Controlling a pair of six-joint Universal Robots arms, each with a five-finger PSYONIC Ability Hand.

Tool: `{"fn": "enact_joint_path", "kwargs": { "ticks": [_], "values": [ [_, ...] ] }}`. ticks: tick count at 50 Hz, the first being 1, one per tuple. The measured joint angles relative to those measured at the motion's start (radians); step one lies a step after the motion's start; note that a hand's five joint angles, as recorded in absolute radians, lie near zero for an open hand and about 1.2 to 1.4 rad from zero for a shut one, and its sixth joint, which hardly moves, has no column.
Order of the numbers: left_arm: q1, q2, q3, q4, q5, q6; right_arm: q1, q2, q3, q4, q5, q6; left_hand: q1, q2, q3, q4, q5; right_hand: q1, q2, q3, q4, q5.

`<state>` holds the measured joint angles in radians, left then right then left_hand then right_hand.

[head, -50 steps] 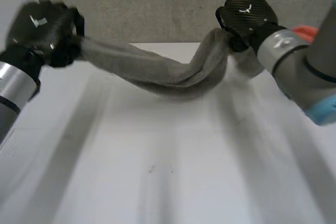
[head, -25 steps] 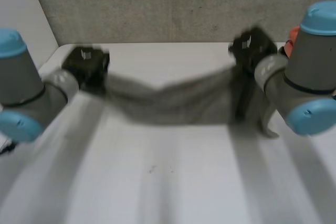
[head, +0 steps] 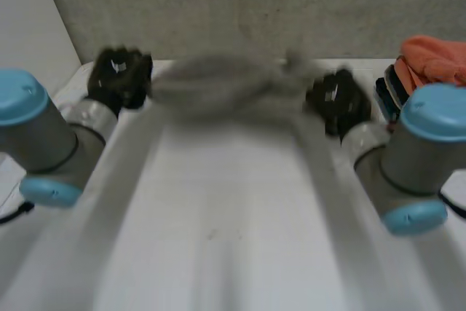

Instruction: Fold the laundry.

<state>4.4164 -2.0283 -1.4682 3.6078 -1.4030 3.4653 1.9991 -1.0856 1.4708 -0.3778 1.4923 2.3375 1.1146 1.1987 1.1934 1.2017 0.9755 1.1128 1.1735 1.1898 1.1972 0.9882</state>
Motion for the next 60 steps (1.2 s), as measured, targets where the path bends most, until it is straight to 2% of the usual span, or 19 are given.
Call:
{"fn": "enact_joint_path", "kwargs": {
  "ticks": [2, 4, 7, 8, 9, 17, 23, 27, 30, 36, 49, 52, 54, 55, 57, 60],
  "values": [
    [-0.001, -0.004, -0.049, -0.022, 0.001, 0.002, -0.001, 0.012, 0.042, 0.057, -0.001, 0.000, 0.000, 0.000, 0.000, 0.000, 0.000, -0.001, 0.000, 0.000, 0.000, 0.000],
    [-0.002, -0.006, -0.089, -0.037, 0.003, 0.004, -0.004, 0.019, 0.069, 0.102, -0.001, 0.001, 0.000, 0.000, 0.000, 0.000, 0.000, -0.060, -0.104, -0.111, -0.115, -0.092],
    [-0.005, -0.003, -0.139, -0.048, 0.005, 0.005, -0.008, 0.023, 0.094, 0.167, -0.001, 0.005, 0.000, 0.000, 0.000, 0.000, 0.000, -0.464, -0.530, -0.537, -0.545, -0.508],
    [-0.005, -0.002, -0.146, -0.049, 0.005, 0.005, -0.008, 0.022, 0.095, 0.174, -0.001, 0.006, 0.000, 0.000, 0.000, 0.000, 0.000, -0.490, -0.555, -0.562, -0.571, -0.549],
    [-0.006, 0.002, -0.162, -0.051, 0.005, 0.006, -0.010, 0.017, 0.096, 0.194, -0.001, 0.008, 0.000, 0.000, 0.000, 0.000, 0.000, -0.614, -0.681, -0.683, -0.692, -0.674],
    [-0.006, 0.069, -0.223, -0.057, 0.006, 0.006, -0.039, -0.069, -0.006, 0.320, -0.010, 0.067, 0.000, 0.000, 0.000, 0.000, 0.000, -0.729, -0.770, -0.810, -0.831, -0.821],
    [-0.004, 0.128, -0.264, -0.059, 0.006, 0.005, -0.101, -0.039, -0.227, 0.548, -0.099, 0.203, 0.000, 0.000, 0.000, 0.000, 0.000, -0.729, -0.770, -0.810, -0.831, -0.824],
    [-0.005, 0.158, -0.287, -0.059, 0.007, 0.004, -0.149, 0.063, -0.401, 0.722, -0.180, 0.275, 0.000, 0.000, 0.000, 0.000, 0.000, -0.729, -0.770, -0.810, -0.831, -0.822],
    [-0.005, 0.167, -0.295, -0.059, 0.007, 0.003, -0.170, 0.139, -0.493, 0.799, -0.208, 0.294, 0.000, 0.000, 0.000, 0.000, 0.000, -0.728, -0.770, -0.809, -0.828, -0.811],
    [-0.005, 0.169, -0.298, -0.059, 0.012, 0.002, -0.195, 0.267, -0.593, 0.854, -0.217, 0.296, 0.000, 0.000, 0.000, 0.000, 0.000, -0.701, -0.767, -0.781, -0.781, -0.736],
    [-0.004, 0.161, -0.294, -0.058, 0.015, 0.000, -0.194, 0.405, -0.603, 0.825, -0.222, 0.289, 0.000, 0.000, 0.000, 0.000, 0.000, -0.701, -0.767, -0.780, -0.778, -0.745],
    [-0.003, 0.160, -0.293, -0.058, 0.015, 0.000, -0.189, 0.417, -0.602, 0.819, -0.224, 0.290, 0.000, 0.000, 0.000, 0.000, 0.000, -0.556, -0.628, -0.651, -0.655, -0.619],
    [-0.002, 0.160, -0.292, -0.058, 0.014, 0.000, -0.187, 0.415, -0.602, 0.816, -0.223, 0.291, 0.000, 0.000, 0.000, 0.000, 0.000, -0.323, -0.393, -0.408, -0.413, -0.384],
    [-0.001, 0.160, -0.291, -0.058, 0.014, 0.000, -0.186, 0.408, -0.600, 0.812, -0.222, 0.293, 0.000, 0.000, 0.000, 0.000, 0.000, -0.156, -0.190, -0.215, -0.218, -0.192],
    [0.001, 0.161, -0.289, -0.058, 0.013, 0.000, -0.184, 0.388, -0.597, 0.805, -0.221, 0.295, 0.000, 0.000, 0.000, 0.000, 0.000, -0.006, -0.035, -0.062, -0.065, -0.038],
    [0.006, 0.172, -0.281, -0.060, 0.011, -0.001, -0.186, 0.308, -0.572, 0.779, -0.216, 0.299, 0.000, 0.000, 0.000, 0.000, 0.000, 0.005, 0.003, -0.011, -0.009, -0.007]
  ]
}}
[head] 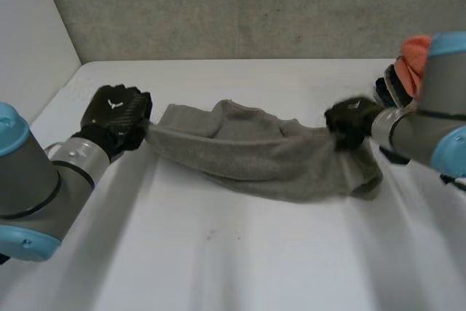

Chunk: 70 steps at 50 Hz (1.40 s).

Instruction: Fold the laundry.

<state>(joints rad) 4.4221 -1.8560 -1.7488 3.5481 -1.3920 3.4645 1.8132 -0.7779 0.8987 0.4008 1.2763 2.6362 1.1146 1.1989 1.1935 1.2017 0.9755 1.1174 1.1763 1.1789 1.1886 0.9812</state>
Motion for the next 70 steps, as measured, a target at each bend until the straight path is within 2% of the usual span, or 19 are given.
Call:
{"fn": "enact_joint_path", "kwargs": {
  "ticks": [6, 11, 15, 19, 26, 32, 37, 42, 47, 51, 54, 58, 63, 70],
  "values": [
    [0.018, 0.087, 0.045, -0.032, -0.002, -0.004, -0.020, -0.273, 0.091, -0.063, 0.017, -0.002, 0.000, 0.000, 0.000, 0.000, 0.000, 0.000, 0.000, 0.006, 0.005, 0.002],
    [0.026, 0.170, 0.092, -0.100, -0.002, -0.006, -0.049, -0.450, 0.131, -0.052, 0.025, -0.016, 0.000, 0.000, 0.000, 0.000, 0.000, 0.000, 0.000, 0.006, 0.006, 0.002],
    [0.026, 0.252, 0.158, -0.230, -0.001, -0.005, -0.088, -0.611, 0.155, 0.017, 0.030, -0.091, 0.000, 0.000, 0.000, 0.000, 0.000, 0.000, 0.000, 0.006, 0.008, 0.002],
    [0.027, 0.293, 0.215, -0.373, 0.001, 0.000, -0.101, -0.701, 0.184, 0.095, 0.046, -0.208, 0.000, 0.000, 0.000, 0.000, 0.000, 0.000, 0.000, 0.009, 0.008, 0.009],
    [0.031, 0.272, 0.274, -0.568, 0.002, 0.026, -0.074, -0.738, 0.272, 0.184, 0.094, -0.374, 0.000, 0.000, 0.000, 0.000, 0.000, 0.000, 0.000, 0.010, 0.008, 0.009],
    [0.031, 0.080, 0.302, -0.613, -0.002, 0.136, -0.006, -0.551, 0.306, 0.183, 0.152, -0.406, 0.000, 0.000, 0.000, 0.000, 0.000, 0.000, 0.000, 0.010, 0.008, 0.013],
    [0.026, -0.100, 0.383, -0.597, -0.009, 0.212, 0.023, -0.370, 0.241, 0.094, 0.206, -0.382, 0.000, 0.000, 0.000, 0.000, 0.000, 0.000, 0.000, 0.010, 0.008, 0.013],
    [0.022, -0.250, 0.543, -0.506, -0.013, 0.246, 0.035, -0.223, 0.116, -0.101, 0.280, -0.340, 0.000, 0.000, 0.000, 0.000, 0.000, 0.000, 0.000, 0.011, 0.009, 0.013],
    [0.018, -0.292, 0.701, -0.223, -0.017, 0.241, 0.036, -0.181, -0.005, -0.448, 0.338, -0.293, 0.000, 0.000, 0.000, 0.000, 0.000, 0.000, 0.000, 0.011, 0.009, 0.013],
    [0.015, -0.263, 0.741, 0.008, -0.026, 0.218, 0.041, -0.224, -0.008, -0.719, 0.350, -0.256, 0.000, 0.000, 0.000, 0.000, 0.000, 0.000, 0.000, 0.011, 0.009, 0.013],
    [0.014, -0.220, 0.723, 0.100, -0.034, 0.185, 0.053, -0.272, 0.031, -0.852, 0.344, -0.236, 0.000, 0.000, 0.000, 0.000, 0.000, 0.000, 0.000, 0.011, 0.009, 0.021],
    [0.017, -0.174, 0.652, 0.116, -0.040, 0.139, 0.070, -0.320, 0.113, -0.907, 0.328, -0.222, 0.000, 0.000, 0.000, 0.000, 0.019, 0.000, 0.000, 0.011, 0.009, 0.033],
    [0.027, -0.155, 0.521, 0.078, -0.042, 0.110, 0.084, -0.341, 0.249, -0.889, 0.313, -0.217, 0.000, 0.001, 0.001, 0.000, 0.019, 0.000, 0.000, 0.011, 0.009, 0.033],
    [0.046, -0.211, 0.320, 0.041, -0.040, 0.111, 0.085, -0.288, 0.430, -0.834, 0.308, -0.216, 0.000, -0.025, -0.021, -0.029, 0.013, 0.000, 0.000, 0.011, 0.009, 0.033]
  ]
}}
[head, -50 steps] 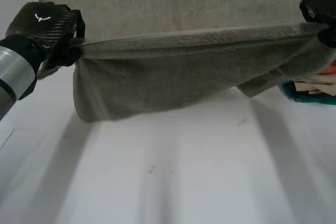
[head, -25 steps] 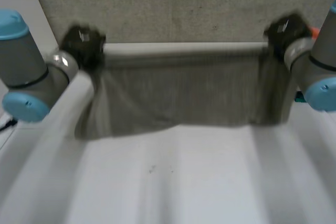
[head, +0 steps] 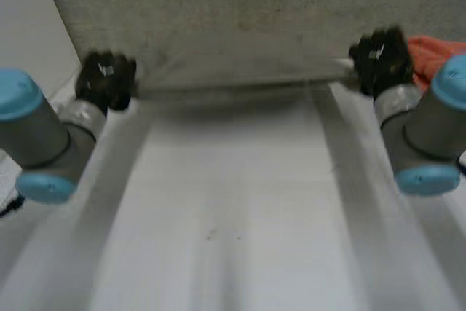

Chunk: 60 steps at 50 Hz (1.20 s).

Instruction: Fold the laundry.

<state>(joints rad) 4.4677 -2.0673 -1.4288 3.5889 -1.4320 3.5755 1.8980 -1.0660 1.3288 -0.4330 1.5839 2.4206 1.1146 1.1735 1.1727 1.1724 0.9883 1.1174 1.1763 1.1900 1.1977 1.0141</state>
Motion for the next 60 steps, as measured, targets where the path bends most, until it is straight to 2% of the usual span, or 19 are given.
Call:
{"fn": "enact_joint_path", "kwargs": {
  "ticks": [7, 11, 14, 20, 21, 26, 29, 31, 38, 44, 54, 60],
  "values": [
    [0.008, -0.106, -0.116, -0.012, 0.002, 0.018, -0.006, 0.080, 0.114, 0.061, 0.001, 0.004, -0.057, -0.136, -0.135, -0.135, -0.119, 0.000, 0.000, 0.000, 0.000, 0.000],
    [0.021, -0.110, -0.161, -0.024, 0.009, 0.028, -0.012, 0.087, 0.150, 0.090, 0.001, 0.005, -0.450, -0.482, -0.467, -0.476, -0.466, 0.000, 0.000, 0.000, 0.000, 0.000],
    [0.043, -0.075, -0.197, -0.038, 0.032, 0.031, -0.015, 0.084, 0.172, 0.106, 0.001, 0.006, -0.529, -0.578, -0.573, -0.581, -0.578, 0.000, 0.000, 0.000, 0.000, 0.000],
    [0.099, 0.011, -0.254, -0.077, 0.130, 0.029, -0.024, 0.074, 0.198, 0.117, -0.001, 0.009, -0.529, -0.584, -0.581, -0.590, -0.590, 0.000, 0.000, 0.000, 0.000, 0.000],
    [0.129, 0.048, -0.278, -0.103, 0.186, 0.028, -0.033, 0.067, 0.209, 0.118, -0.002, 0.019, -0.529, -0.584, -0.581, -0.590, -0.590, 0.000, 0.000, 0.000, 0.000, 0.000],
    [0.201, 0.102, -0.320, -0.179, 0.301, 0.030, -0.049, 0.057, 0.220, 0.118, -0.014, 0.054, -0.529, -0.584, -0.581, -0.589, -0.587, 0.000, 0.000, 0.000, 0.000, 0.000],
    [0.236, 0.114, -0.334, -0.218, 0.342, 0.032, -0.055, 0.054, 0.221, 0.118, -0.024, 0.070, -0.491, -0.550, -0.551, -0.553, -0.543, 0.000, 0.000, 0.000, 0.000, 0.000],
    [0.259, 0.115, -0.341, -0.240, 0.363, 0.034, -0.057, 0.053, 0.221, 0.118, -0.030, 0.077, -0.391, -0.464, -0.465, -0.462, -0.454, 0.000, 0.000, 0.000, 0.000, 0.000],
    [0.287, 0.106, -0.356, -0.267, 0.378, 0.037, -0.058, 0.053, 0.221, 0.119, -0.036, 0.083, -0.333, -0.395, -0.393, -0.393, -0.390, 0.000, 0.000, 0.000, 0.000, 0.000],
    [0.288, 0.101, -0.377, -0.268, 0.378, 0.042, -0.058, 0.054, 0.222, 0.119, -0.036, 0.081, -0.400, -0.453, -0.448, -0.456, -0.442, 0.000, 0.000, 0.000, 0.000, 0.000],
    [0.270, 0.054, -0.375, -0.267, 0.397, 0.132, -0.057, 0.055, 0.222, 0.119, -0.036, 0.079, -0.425, -0.487, -0.484, -0.492, -0.481, 0.000, 0.000, 0.000, 0.000, 0.000],
    [0.245, 0.011, -0.338, -0.265, 0.398, 0.148, -0.058, 0.055, 0.223, 0.119, -0.037, 0.079, -0.425, -0.487, -0.484, -0.493, -0.483, 0.000, 0.000, 0.000, 0.000, 0.000]
  ]
}}
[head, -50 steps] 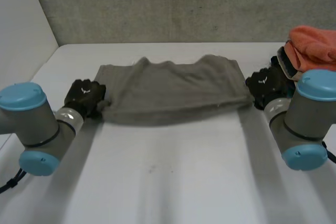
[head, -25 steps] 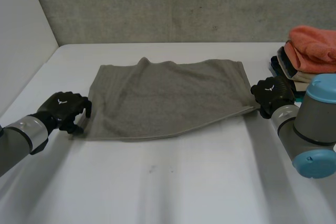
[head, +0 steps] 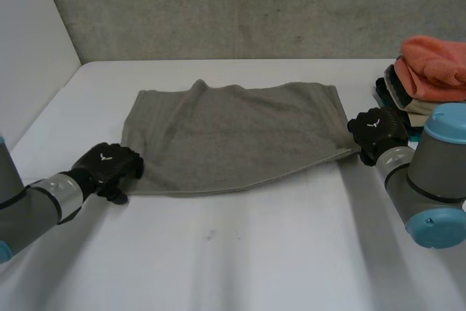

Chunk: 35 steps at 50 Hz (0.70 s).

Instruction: Fold the laundry.

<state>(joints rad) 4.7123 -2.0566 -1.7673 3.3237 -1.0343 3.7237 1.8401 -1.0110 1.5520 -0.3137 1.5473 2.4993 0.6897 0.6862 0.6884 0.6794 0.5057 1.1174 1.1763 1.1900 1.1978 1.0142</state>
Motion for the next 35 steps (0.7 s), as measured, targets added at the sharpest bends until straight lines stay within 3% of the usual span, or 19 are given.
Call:
{"fn": "enact_joint_path", "kwargs": {
  "ticks": [25, 35],
  "values": [
    [-0.069, -0.143, 0.196, 0.003, -0.044, -0.010, -0.001, 0.000, -0.001, 0.027, -0.003, -0.002, 0.120, 0.118, 0.115, 0.124, 0.117, 0.000, 0.000, 0.000, 0.000, 0.000],
    [-0.082, -0.203, 0.264, 0.006, -0.105, -0.001, -0.001, -0.001, -0.003, 0.028, -0.001, -0.001, 0.426, 0.426, 0.420, 0.435, 0.424, 0.000, 0.000, 0.000, 0.000, 0.000]
  ]
}}
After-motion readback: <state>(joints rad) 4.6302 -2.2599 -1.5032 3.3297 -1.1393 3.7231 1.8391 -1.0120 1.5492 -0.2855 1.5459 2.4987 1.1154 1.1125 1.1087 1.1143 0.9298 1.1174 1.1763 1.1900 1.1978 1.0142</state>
